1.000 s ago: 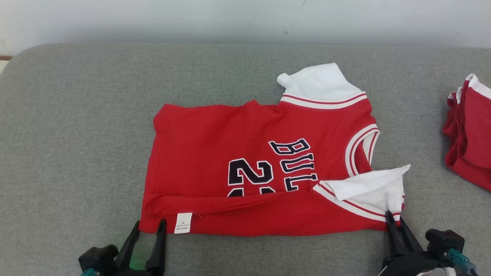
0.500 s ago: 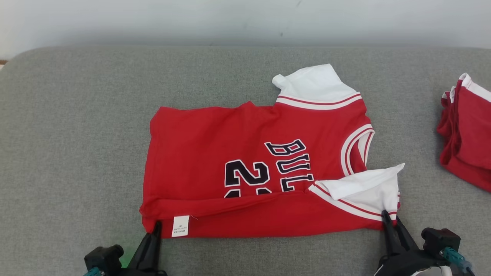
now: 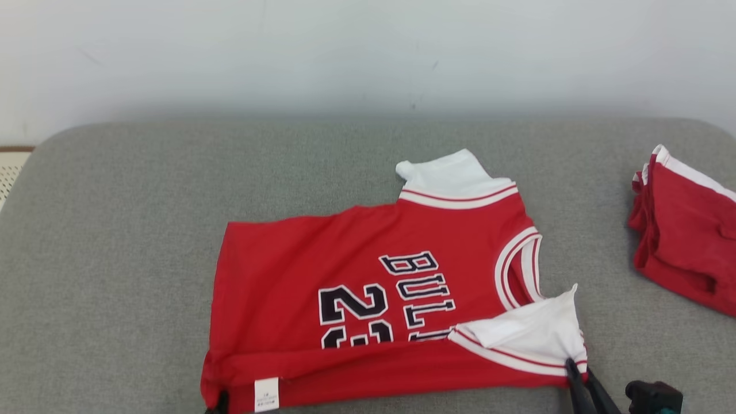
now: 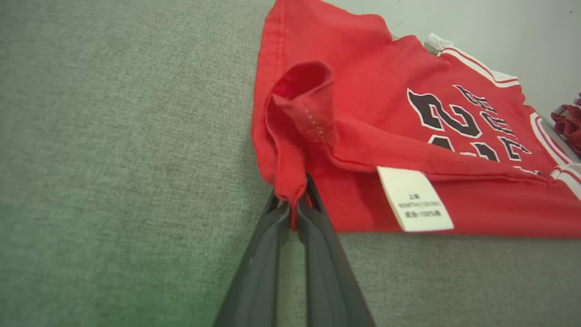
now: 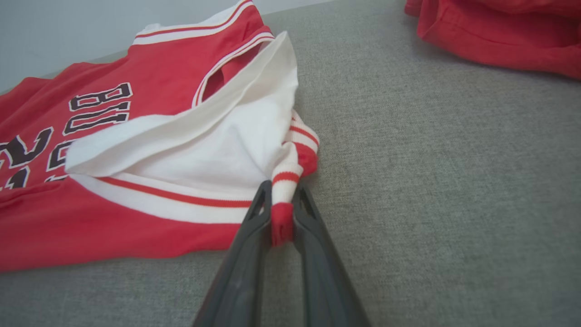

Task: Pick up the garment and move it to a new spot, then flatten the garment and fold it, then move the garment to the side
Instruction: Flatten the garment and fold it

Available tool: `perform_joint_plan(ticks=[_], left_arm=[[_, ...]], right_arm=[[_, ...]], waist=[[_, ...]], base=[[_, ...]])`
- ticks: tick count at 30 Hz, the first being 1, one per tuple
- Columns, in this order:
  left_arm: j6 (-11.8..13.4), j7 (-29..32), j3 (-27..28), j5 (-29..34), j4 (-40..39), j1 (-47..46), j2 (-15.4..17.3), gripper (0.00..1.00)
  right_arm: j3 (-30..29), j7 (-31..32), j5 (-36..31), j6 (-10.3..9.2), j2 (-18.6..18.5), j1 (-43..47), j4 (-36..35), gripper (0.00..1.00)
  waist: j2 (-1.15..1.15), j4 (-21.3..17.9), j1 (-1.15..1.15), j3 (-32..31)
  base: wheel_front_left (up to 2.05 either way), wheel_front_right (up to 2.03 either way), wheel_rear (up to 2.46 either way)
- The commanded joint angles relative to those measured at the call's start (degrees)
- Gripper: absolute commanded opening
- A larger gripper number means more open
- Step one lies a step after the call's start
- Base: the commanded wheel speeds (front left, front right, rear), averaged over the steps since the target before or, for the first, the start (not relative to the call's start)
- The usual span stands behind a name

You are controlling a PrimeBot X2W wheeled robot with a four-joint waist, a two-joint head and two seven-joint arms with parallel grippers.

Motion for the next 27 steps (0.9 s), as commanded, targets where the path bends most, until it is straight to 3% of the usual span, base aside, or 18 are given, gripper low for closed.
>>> perform_joint_plan(ticks=[1,7,13,14,15,16,21,27], left_arm=[[0.06,-0.03,0.85,0.38,0.69,1.89,0.45,0.00],[0.07,-0.04,3.58,2.14,1.94,4.33,0.51,0.00],[0.07,-0.04,2.92,2.78,2.60,4.68,0.42,0.00],[0.06,-0.03,2.48,2.82,2.84,4.59,0.38,0.07],[0.06,-0.03,2.13,2.84,3.06,4.51,0.35,0.47],[0.06,-0.03,2.11,2.59,3.34,4.40,0.37,0.98],[0.06,-0.03,4.04,4.59,5.03,3.38,0.33,1.00],[0.16,-0.03,4.97,9.65,1.26,3.23,0.05,1.00]], right_arm=[[0.30,0.03,0.54,-0.08,-0.50,1.39,0.02,0.00],[2.42,0.02,1.52,-0.08,-1.11,4.13,-1.37,0.00],[3.80,0.02,2.22,-0.08,-1.78,5.43,-2.09,0.00],[3.79,0.02,2.31,-0.08,-1.79,5.28,-1.86,0.11],[3.78,0.02,2.29,-0.08,-1.79,5.03,-1.61,0.82],[3.73,0.02,2.23,-0.08,-1.77,4.67,-1.40,1.00],[1.48,0.02,0.54,-0.08,-1.27,3.22,-2.57,1.00],[0.09,0.03,-3.99,-0.08,-0.96,3.73,-6.82,1.00]], waist=[[0.00,-0.36,0.00,-2.42],[0.00,-1.06,0.00,-4.73],[0.00,-1.54,0.00,-4.42],[0.00,-1.58,0.00,-4.24],[0.00,-1.64,0.00,-4.07],[0.00,-1.65,0.00,-3.93],[0.00,-1.47,0.00,-3.46],[0.00,-0.74,0.00,-3.25]], base=[[0.00,0.00,0.00],[0.00,0.00,0.00],[0.00,0.00,0.00],[0.00,0.00,0.00],[0.00,0.00,0.00],[0.00,0.00,0.00],[0.00,0.00,0.00],[0.00,0.00,0.00]])
